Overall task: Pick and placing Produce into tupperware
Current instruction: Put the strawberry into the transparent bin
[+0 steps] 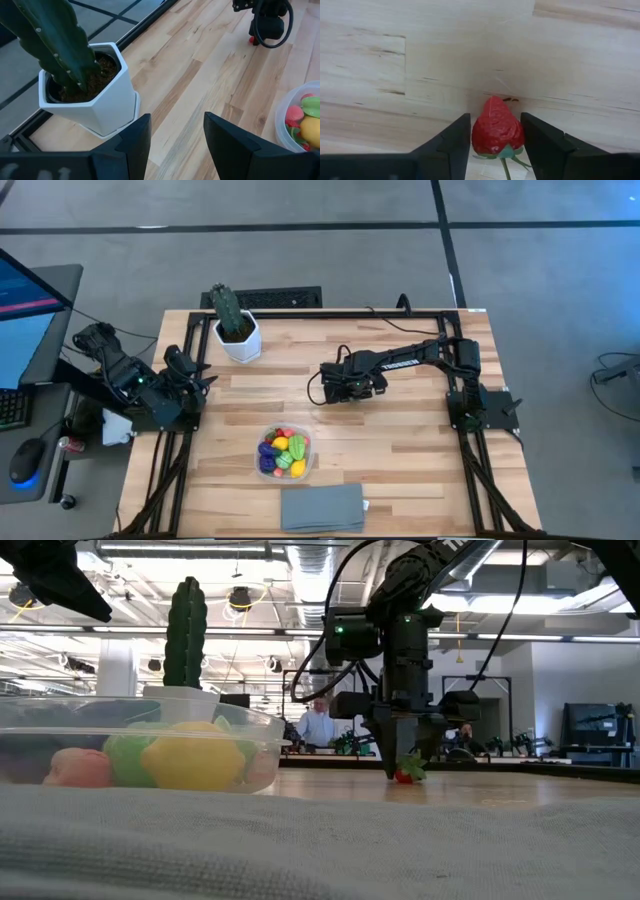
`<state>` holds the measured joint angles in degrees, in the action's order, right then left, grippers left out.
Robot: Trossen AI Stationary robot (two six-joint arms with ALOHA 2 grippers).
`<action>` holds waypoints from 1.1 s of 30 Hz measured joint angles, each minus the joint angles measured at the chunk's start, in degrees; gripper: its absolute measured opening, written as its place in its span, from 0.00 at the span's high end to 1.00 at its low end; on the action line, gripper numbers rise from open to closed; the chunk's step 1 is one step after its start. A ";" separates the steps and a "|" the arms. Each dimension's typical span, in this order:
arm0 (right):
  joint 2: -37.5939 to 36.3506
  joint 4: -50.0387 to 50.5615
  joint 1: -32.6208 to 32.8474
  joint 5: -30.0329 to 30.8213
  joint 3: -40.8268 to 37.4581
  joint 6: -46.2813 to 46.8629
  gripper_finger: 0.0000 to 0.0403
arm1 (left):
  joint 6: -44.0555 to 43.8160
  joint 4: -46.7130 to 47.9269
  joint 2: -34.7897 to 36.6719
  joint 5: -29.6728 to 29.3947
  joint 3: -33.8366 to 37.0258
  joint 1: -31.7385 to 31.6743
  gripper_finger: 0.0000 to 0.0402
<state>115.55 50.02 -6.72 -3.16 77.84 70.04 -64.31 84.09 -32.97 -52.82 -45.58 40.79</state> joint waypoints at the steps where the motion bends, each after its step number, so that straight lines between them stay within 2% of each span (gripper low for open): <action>1: 0.00 0.00 0.00 -0.02 0.00 0.00 0.51 | 0.00 0.00 0.00 0.00 0.00 -0.02 0.57; 6: 0.00 -0.03 0.00 0.00 0.00 -0.02 0.51 | 0.00 0.00 0.02 -0.02 0.01 -0.01 0.57; 15: 0.00 -2.28 0.00 0.00 0.00 -0.01 0.56 | 0.00 0.00 0.00 -0.06 0.00 0.00 0.57; 22: 0.00 -3.49 0.00 0.00 0.00 -0.01 0.54 | 0.00 0.00 0.01 -0.06 0.01 -0.01 0.57; 33: 0.00 -11.03 0.00 -0.02 -0.02 -1.10 0.58 | -0.23 0.00 0.00 -0.06 0.00 0.00 0.57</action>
<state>115.55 38.99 -6.72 -3.18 77.82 68.94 -64.54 84.09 -32.97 -52.88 -45.58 40.79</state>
